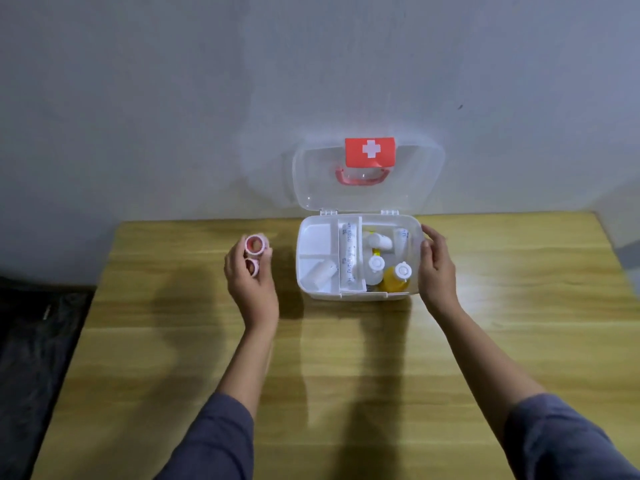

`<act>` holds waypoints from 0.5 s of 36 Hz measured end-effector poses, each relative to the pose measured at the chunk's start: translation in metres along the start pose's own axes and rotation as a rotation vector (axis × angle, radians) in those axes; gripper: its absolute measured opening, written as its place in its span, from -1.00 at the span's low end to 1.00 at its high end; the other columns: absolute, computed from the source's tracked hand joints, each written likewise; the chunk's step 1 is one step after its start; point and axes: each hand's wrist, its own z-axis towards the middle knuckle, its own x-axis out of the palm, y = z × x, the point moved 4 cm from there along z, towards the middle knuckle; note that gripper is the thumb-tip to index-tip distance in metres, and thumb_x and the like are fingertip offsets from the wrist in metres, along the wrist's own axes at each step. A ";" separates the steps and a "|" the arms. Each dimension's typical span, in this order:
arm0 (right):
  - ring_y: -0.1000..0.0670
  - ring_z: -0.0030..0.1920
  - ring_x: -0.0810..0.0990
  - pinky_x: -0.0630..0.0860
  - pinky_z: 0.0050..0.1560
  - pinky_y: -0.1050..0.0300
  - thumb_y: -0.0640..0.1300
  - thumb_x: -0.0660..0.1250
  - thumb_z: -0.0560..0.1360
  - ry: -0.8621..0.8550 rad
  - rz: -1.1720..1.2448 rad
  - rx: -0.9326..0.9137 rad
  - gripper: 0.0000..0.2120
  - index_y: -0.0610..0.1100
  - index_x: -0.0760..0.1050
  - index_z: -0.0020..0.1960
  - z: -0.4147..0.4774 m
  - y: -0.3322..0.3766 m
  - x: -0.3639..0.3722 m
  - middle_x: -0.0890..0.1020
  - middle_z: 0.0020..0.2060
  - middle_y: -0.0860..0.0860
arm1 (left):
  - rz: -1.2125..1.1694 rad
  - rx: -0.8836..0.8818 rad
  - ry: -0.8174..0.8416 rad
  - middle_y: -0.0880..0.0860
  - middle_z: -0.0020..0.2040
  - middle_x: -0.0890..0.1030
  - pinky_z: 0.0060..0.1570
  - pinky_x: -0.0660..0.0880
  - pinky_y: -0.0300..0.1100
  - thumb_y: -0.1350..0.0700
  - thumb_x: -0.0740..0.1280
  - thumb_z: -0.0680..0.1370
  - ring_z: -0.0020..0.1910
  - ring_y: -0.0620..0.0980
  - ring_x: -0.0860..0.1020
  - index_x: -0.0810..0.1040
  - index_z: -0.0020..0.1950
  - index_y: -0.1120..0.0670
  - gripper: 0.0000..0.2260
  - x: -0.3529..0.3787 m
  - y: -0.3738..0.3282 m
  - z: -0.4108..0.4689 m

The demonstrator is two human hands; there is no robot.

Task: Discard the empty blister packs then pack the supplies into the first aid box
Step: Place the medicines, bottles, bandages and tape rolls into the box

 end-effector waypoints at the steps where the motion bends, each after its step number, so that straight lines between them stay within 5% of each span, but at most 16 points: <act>1: 0.02 0.01 0.49 0.38 -0.08 0.31 -0.15 0.04 0.62 0.000 0.004 0.002 -0.70 -0.04 0.36 0.31 0.000 0.000 0.000 0.57 0.08 -0.03 | -0.019 0.054 0.060 0.18 0.09 0.53 0.05 0.41 -0.35 0.20 0.37 0.49 0.06 0.07 0.50 0.49 0.21 0.24 -0.68 0.009 -0.015 0.002; 4: 0.04 0.04 0.48 0.37 -0.17 0.53 -0.16 0.04 0.62 0.003 0.013 0.007 -0.69 -0.06 0.37 0.32 -0.001 0.002 0.000 0.56 0.09 0.01 | -0.020 0.198 0.308 0.15 0.10 0.54 0.07 0.43 -0.31 0.21 0.39 0.47 0.07 0.07 0.51 0.50 0.23 0.21 -0.66 0.039 -0.043 0.004; 7: 0.05 0.10 0.48 0.34 -0.04 0.32 -0.16 0.04 0.62 0.015 0.012 0.007 -0.69 -0.06 0.36 0.32 -0.001 0.003 0.000 0.54 0.18 0.01 | 0.081 0.282 0.460 0.20 0.12 0.55 0.12 0.35 -0.32 0.22 0.39 0.47 0.12 0.15 0.50 0.50 0.24 0.23 -0.65 0.062 -0.049 0.000; 10: 0.05 0.11 0.47 0.37 -0.10 0.41 -0.15 0.04 0.62 0.025 0.003 -0.001 -0.69 -0.06 0.36 0.32 0.001 0.003 -0.001 0.53 0.19 0.03 | 0.140 0.272 0.504 0.21 0.15 0.54 0.11 0.25 -0.40 0.23 0.38 0.47 0.15 0.17 0.48 0.48 0.25 0.25 -0.65 0.075 -0.047 -0.001; 18: 0.04 0.14 0.48 0.38 -0.01 0.33 -0.18 0.05 0.62 0.045 -0.009 -0.024 -0.70 -0.05 0.36 0.31 0.002 0.004 -0.003 0.52 0.19 0.04 | 0.263 0.248 0.566 0.22 0.19 0.52 0.12 0.29 -0.25 0.19 0.37 0.49 0.19 0.19 0.44 0.44 0.30 0.25 -0.60 0.089 -0.042 0.000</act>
